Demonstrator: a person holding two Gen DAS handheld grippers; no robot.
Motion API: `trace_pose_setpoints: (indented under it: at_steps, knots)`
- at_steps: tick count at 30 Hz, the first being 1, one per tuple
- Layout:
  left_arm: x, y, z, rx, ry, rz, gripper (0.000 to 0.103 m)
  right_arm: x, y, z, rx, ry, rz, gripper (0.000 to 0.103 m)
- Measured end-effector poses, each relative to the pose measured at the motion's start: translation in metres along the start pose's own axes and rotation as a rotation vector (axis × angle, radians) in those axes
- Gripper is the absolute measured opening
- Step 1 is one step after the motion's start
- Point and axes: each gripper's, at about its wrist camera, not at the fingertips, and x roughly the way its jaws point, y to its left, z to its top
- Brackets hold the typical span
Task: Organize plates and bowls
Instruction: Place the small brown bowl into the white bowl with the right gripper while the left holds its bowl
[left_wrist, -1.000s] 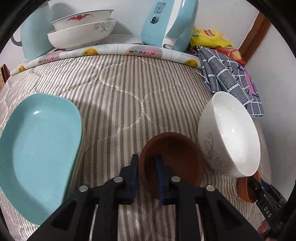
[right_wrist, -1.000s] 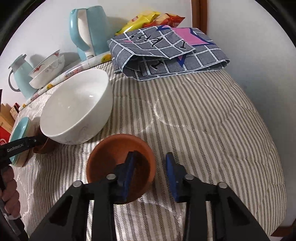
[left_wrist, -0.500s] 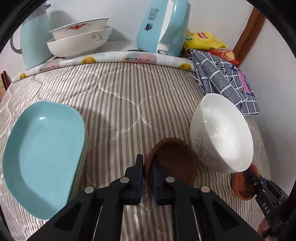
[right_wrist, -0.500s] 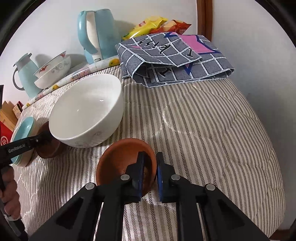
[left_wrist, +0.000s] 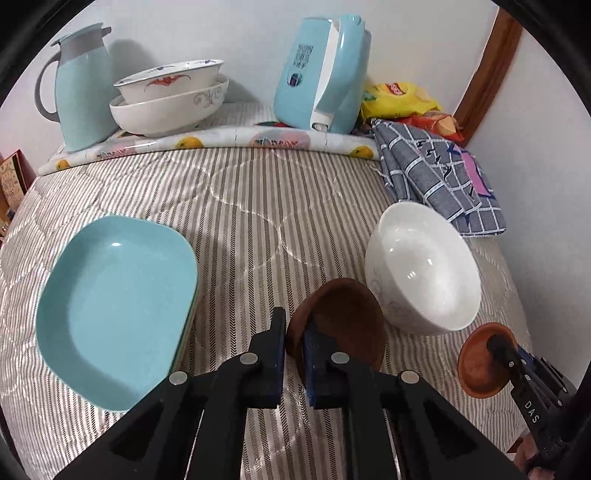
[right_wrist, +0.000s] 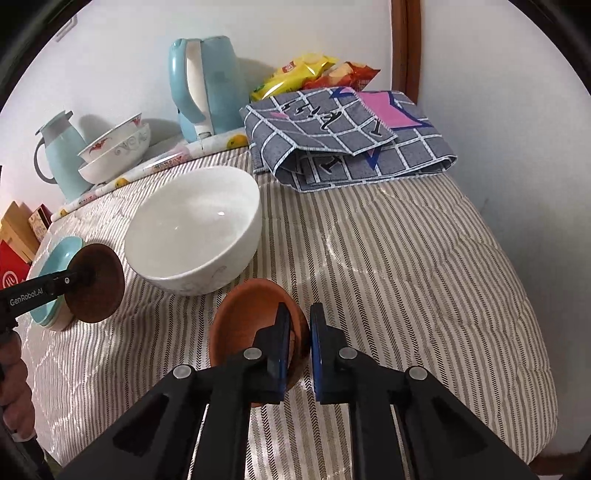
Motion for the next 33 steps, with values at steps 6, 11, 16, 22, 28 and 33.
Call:
trace_pose_setpoints:
  at_steps: [6, 11, 16, 22, 28, 33]
  knots:
    - [-0.011, 0.001, 0.001, -0.004, -0.018, -0.007, 0.009, -0.021, -0.001, 0.004, 0.002, -0.042, -0.011, 0.010]
    - [-0.021, 0.002, 0.004, 0.001, -0.030, -0.015, 0.009, -0.033, 0.001, 0.013, 0.016, -0.068, -0.008, 0.010]
    - [-0.031, 0.007, 0.009, 0.001, -0.049, -0.013, 0.009, -0.037, 0.011, 0.025, 0.007, -0.092, 0.004, 0.010]
    - [-0.038, 0.014, 0.015, -0.008, -0.066, -0.018, 0.009, -0.035, 0.028, 0.040, -0.015, -0.104, 0.018, 0.010]
    - [-0.036, 0.020, 0.021, -0.014, -0.066, -0.019, 0.009, -0.027, 0.045, 0.051, -0.043, -0.102, 0.033, 0.010]
    - [-0.030, 0.025, 0.027, -0.018, -0.059, -0.018, 0.009, -0.014, 0.054, 0.061, -0.054, -0.093, 0.027, 0.010]
